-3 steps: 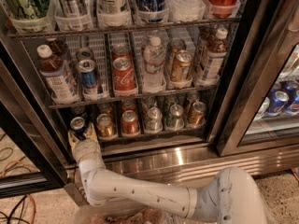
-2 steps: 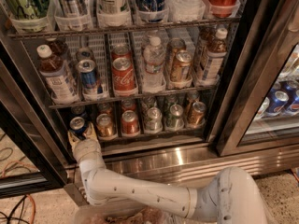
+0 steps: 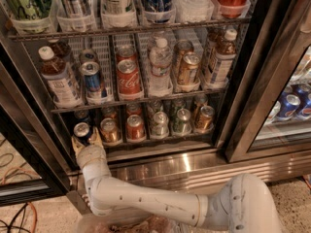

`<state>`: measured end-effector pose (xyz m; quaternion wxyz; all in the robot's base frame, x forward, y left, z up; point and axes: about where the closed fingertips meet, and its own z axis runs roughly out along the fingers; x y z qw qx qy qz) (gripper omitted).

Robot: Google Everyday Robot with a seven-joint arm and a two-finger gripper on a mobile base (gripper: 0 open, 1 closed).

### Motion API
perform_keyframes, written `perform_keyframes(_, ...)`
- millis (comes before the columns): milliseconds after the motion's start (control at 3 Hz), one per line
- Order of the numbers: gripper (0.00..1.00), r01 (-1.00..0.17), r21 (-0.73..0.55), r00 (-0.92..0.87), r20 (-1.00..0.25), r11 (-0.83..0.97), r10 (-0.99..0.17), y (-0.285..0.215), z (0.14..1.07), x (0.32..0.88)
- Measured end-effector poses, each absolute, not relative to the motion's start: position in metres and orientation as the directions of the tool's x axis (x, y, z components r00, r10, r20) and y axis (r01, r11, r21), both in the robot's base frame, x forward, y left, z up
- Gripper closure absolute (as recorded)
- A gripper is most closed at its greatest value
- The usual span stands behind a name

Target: Pick pepsi can from bottom shelf of fridge

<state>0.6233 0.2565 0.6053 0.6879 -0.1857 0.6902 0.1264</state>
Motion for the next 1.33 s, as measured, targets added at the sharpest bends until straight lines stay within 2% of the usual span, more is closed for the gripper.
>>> perform_keyframes(1000, 1.00, -0.391, -0.149, 0.138, -0.985, 0.908, -0.102, 0.236, 0.666, 0.595)
perform_keyframes(1333, 1.00, -0.392, -0.140, 0.135, -0.986, 0.909, -0.094, 0.227, 0.668, 0.562)
